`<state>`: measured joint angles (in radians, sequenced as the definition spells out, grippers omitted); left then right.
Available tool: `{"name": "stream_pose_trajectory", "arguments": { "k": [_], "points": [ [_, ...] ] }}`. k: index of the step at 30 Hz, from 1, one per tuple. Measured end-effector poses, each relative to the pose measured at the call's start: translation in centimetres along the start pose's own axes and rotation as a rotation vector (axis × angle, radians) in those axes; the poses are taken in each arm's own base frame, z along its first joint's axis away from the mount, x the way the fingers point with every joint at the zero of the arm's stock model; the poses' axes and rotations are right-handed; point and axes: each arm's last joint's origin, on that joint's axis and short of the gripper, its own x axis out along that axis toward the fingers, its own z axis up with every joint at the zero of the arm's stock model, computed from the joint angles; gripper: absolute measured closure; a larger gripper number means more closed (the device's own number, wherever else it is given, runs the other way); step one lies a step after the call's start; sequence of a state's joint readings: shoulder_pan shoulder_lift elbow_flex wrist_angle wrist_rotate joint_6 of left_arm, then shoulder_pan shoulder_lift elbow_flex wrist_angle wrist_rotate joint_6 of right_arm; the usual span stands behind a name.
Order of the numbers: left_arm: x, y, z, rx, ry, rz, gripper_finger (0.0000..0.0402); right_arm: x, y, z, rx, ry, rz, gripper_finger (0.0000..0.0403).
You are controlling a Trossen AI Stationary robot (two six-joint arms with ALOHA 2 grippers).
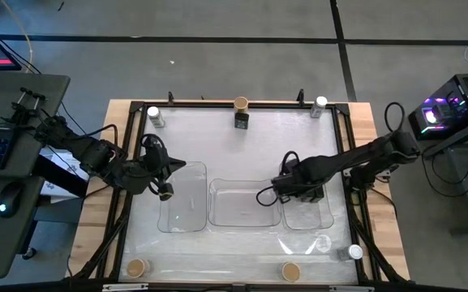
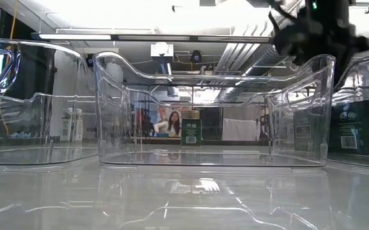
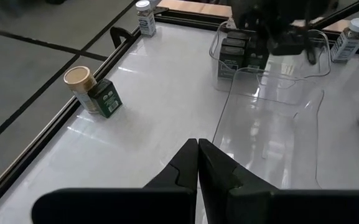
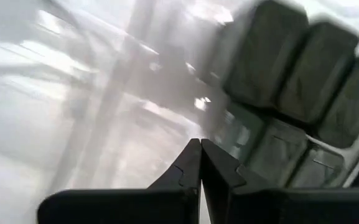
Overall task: Sort spices by type
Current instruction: Put the black seasoning can into the right transparent bin aligned with the other black seasoning cans
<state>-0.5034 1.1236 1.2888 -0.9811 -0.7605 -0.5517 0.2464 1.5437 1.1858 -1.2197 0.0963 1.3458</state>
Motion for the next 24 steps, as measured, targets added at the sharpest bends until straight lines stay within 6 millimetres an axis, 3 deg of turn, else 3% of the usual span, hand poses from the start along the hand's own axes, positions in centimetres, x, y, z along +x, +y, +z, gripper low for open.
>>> {"name": "stream_pose_trajectory", "arguments": {
  "k": [7,12,19,24],
  "points": [
    [0.2,-0.1,0.6,-0.054,-0.041,-0.017,0.0402,-5.4,1.8,0.8,-0.117,-0.243,0.159,0.0403],
    [0.7,0.5,0.6,-0.03,0.019,-0.049,0.0402,-7.9,2.8,3.4,-0.165,-0.429,0.279,0.0402],
    [0.1,2.0,1.0,0.09,0.053,-0.18,0.0401,-7.6,2.8,11.2,-0.118,-0.568,0.392,0.0392],
    [1.5,4.3,2.2,0.112,0.009,-0.064,0.0401,-5.1,1.5,17.6,-0.147,-0.517,0.47,0.0323]
  ]
}}
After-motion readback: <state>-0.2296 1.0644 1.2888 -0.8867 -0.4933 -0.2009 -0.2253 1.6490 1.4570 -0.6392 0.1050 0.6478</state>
